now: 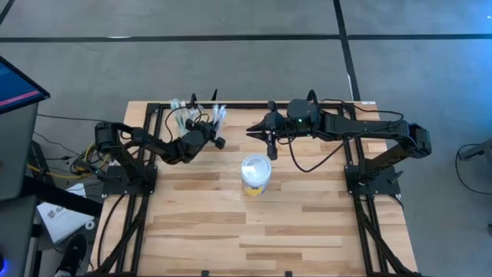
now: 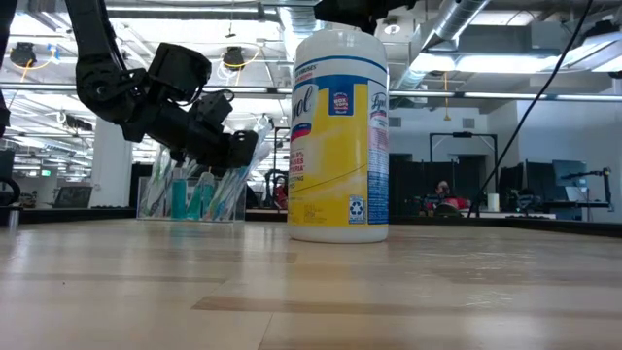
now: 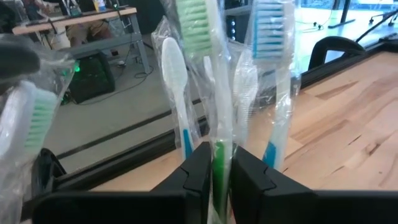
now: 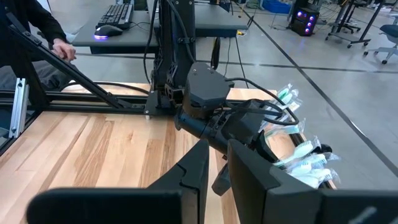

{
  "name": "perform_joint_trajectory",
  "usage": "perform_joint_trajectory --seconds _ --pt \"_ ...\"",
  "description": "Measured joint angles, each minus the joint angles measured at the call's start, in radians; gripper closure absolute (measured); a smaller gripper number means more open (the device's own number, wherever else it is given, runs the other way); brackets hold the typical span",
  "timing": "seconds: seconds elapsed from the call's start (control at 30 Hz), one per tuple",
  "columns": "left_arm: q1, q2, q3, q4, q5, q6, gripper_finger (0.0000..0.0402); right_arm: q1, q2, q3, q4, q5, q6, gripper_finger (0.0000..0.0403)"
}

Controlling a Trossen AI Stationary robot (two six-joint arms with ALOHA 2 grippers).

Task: Pick & Place toothbrushing station
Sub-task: Put the green toothbrush into the white organizer

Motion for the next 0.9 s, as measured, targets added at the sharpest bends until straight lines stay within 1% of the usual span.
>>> perform_joint_trajectory --seconds 0.13,0.3,0.5,0.6,0.8,0.9 --pt "-0.003 0.0 -0.001 -0.002 0.0 -0.015 0.0352 0.0 0.0 0.0 0.0 0.0 0.0 0.0351" --pt "-0.01 -0.008 -0.001 -0.007 0.0 -0.015 0.0323 0.0 0.0 0.0 0.0 0.0 0.0 0.0351" --pt "-0.013 -0.057 -0.002 -0.008 0.004 -0.014 0.0286 0.0 0.0 0.0 0.0 0.0 0.0 0.0351" --pt "-0.013 -0.09 -0.002 -0.006 0.032 -0.013 0.0272 0.0 0.0 0.0 0.0 0.0 0.0 0.0351" --pt "-0.013 -0.158 -0.002 -0.004 0.102 -0.012 0.0263 0.0 0.0 0.0 0.0 0.0 0.001 0.0351" --pt "-0.02 -0.194 -0.002 -0.004 0.107 -0.012 0.0263 0.0 0.0 0.0 0.0 0.0 0.001 0.0351"
